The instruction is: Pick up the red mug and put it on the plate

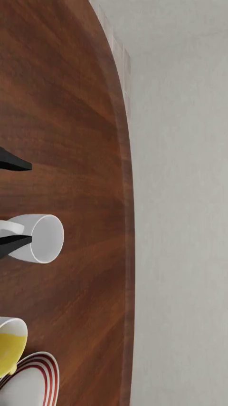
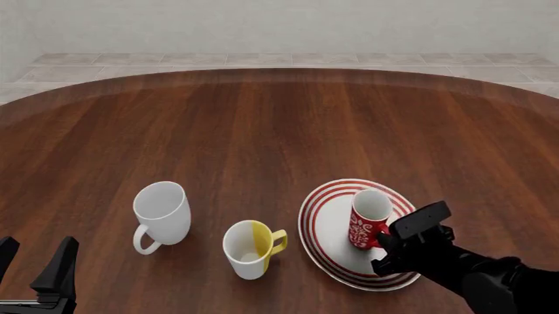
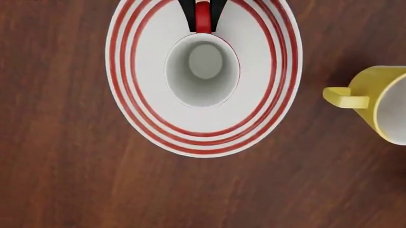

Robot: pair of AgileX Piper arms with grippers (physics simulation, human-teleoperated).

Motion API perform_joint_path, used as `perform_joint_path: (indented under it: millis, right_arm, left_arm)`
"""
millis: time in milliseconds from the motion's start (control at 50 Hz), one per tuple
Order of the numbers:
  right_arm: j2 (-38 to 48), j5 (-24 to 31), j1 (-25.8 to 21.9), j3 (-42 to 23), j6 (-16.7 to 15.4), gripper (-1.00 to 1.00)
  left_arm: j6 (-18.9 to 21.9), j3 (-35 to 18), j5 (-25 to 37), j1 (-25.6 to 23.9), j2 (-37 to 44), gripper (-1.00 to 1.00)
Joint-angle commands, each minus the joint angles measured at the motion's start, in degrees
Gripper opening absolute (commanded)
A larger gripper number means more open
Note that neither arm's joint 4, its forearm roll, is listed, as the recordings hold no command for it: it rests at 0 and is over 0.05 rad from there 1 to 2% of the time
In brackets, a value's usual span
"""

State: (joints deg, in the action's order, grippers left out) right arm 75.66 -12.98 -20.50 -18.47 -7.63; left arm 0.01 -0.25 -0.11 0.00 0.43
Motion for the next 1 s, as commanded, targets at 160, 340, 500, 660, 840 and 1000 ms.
perform_joint_path:
  millis: [160, 340, 500, 660, 840, 1000]
  right_arm:
    - [0.62, -0.71, -0.18, 0.20, 0.56, -1.00]
    - [1.35, -1.17, -0.10, 0.22, 0.75, -1.00]
    - [1.93, -0.43, -0.34, -0.16, 1.59, 1.00]
    - [1.74, 0.11, -0.57, -0.27, 1.93, 1.00]
    - [0.84, 1.59, -0.57, -0.85, 2.27, 1.00]
    - [-4.53, 6.11, -0.75, -1.92, 1.40, 1.00]
  left_arm:
    - [-0.01, 0.00, 0.00, 0.00, 0.00, 1.00]
    - [0.00, 0.00, 0.00, 0.00, 0.00, 1.00]
    - [0.00, 0.00, 0.00, 0.00, 0.00, 1.00]
    - [0.00, 0.00, 0.00, 0.00, 0.00, 1.00]
    - [0.00, 0.00, 0.00, 0.00, 0.00, 1.00]
    - [0.00, 0.00, 0.00, -0.01, 0.01, 1.00]
